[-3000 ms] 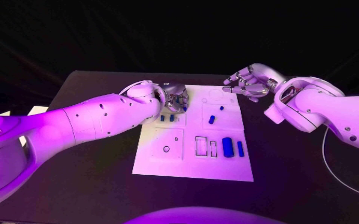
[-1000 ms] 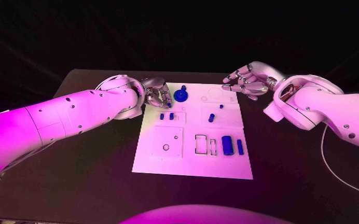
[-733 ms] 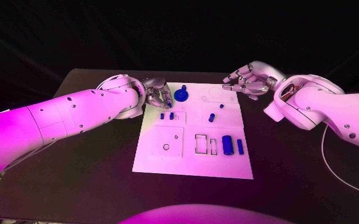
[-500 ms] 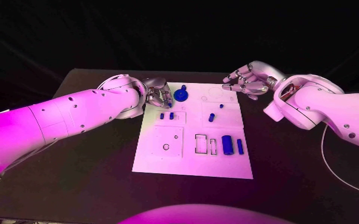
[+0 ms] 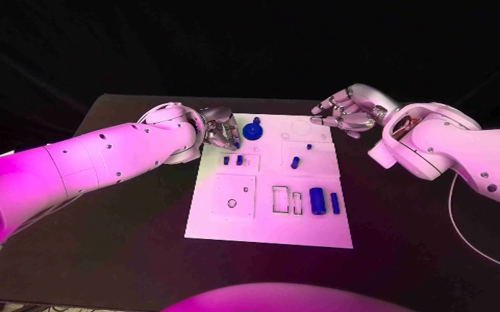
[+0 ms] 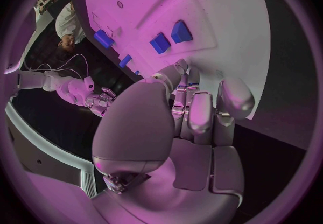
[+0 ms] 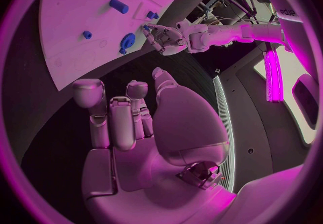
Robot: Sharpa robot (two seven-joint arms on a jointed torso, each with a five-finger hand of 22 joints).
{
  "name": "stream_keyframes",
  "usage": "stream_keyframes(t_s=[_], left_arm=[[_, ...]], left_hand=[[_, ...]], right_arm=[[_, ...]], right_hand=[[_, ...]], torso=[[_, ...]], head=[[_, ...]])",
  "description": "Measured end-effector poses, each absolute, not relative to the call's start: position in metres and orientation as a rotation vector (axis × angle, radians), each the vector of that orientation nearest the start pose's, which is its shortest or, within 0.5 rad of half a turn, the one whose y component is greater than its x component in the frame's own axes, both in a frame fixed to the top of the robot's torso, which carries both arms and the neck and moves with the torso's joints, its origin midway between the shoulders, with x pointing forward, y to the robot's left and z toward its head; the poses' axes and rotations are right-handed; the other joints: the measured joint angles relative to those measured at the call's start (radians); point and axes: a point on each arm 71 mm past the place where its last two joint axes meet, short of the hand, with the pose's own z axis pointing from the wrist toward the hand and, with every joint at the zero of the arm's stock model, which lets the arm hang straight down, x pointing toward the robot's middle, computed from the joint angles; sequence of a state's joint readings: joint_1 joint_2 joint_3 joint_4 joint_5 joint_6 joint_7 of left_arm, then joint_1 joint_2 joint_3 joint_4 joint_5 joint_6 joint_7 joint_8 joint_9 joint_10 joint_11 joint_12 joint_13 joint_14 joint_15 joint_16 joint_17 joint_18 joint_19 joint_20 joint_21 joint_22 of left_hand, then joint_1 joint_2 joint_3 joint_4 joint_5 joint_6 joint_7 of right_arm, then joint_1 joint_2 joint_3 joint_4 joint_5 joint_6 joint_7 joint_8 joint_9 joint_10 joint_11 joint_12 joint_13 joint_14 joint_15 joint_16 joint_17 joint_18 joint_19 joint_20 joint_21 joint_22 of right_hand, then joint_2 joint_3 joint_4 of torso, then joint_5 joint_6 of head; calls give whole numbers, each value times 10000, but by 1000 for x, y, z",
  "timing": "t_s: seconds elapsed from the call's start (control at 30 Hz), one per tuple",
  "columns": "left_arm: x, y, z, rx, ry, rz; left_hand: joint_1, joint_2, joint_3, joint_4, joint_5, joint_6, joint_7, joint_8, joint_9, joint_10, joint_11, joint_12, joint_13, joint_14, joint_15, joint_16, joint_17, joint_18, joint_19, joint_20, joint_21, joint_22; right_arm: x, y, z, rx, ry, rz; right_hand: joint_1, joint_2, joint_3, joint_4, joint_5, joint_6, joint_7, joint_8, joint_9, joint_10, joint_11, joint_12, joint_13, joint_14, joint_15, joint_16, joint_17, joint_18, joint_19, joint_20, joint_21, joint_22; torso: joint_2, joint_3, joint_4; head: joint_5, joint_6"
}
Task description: Assemble the parts on the task board
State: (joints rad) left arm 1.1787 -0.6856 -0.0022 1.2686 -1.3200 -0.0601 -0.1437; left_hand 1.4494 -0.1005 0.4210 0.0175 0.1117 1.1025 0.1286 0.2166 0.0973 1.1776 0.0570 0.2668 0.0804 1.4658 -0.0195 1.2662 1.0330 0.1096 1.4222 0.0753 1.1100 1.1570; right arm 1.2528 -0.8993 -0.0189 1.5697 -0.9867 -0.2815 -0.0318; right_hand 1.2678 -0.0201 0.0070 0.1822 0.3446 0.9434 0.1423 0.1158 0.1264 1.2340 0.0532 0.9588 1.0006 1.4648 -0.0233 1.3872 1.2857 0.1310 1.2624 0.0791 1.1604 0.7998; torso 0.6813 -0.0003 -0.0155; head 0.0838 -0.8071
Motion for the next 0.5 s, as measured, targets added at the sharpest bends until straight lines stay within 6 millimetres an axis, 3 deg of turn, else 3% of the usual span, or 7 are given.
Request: stream_keyframes(t_s=[0.3, 0.5], left_arm=[[527, 196, -218, 313, 19523, -5867], [527, 198, -219, 277, 19590, -5764]], left_hand=[[-174, -88, 31, 31, -1, -5, 5, -133, -11, 0, 0, -178, -30, 0, 0, 0, -79, 0, 0, 0, 0, 13], [-453, -205, 85, 5, 2, -621, 244, -594, -210, -126, 124, -396, -65, 0, 0, 0, -195, 0, -55, 54, 0, 12]], right_arm=[[488, -215, -153, 2382, 17255, 9228], [488, -216, -153, 2391, 17257, 9214]], right_hand=[[0, 0, 0, 0, 0, 0, 0, 0, 0, 0, 0, 0, -1, 0, 0, 0, -1, 0, 0, 0, 0, 0], [0, 0, 0, 0, 0, 0, 0, 0, 0, 0, 0, 0, -24, 0, 0, 0, -2, -1, 0, 0, 0, 0]], torso=[[-5, 0, 3], [-7, 1, 2]], head=[[-2, -9], [-2, 8]])
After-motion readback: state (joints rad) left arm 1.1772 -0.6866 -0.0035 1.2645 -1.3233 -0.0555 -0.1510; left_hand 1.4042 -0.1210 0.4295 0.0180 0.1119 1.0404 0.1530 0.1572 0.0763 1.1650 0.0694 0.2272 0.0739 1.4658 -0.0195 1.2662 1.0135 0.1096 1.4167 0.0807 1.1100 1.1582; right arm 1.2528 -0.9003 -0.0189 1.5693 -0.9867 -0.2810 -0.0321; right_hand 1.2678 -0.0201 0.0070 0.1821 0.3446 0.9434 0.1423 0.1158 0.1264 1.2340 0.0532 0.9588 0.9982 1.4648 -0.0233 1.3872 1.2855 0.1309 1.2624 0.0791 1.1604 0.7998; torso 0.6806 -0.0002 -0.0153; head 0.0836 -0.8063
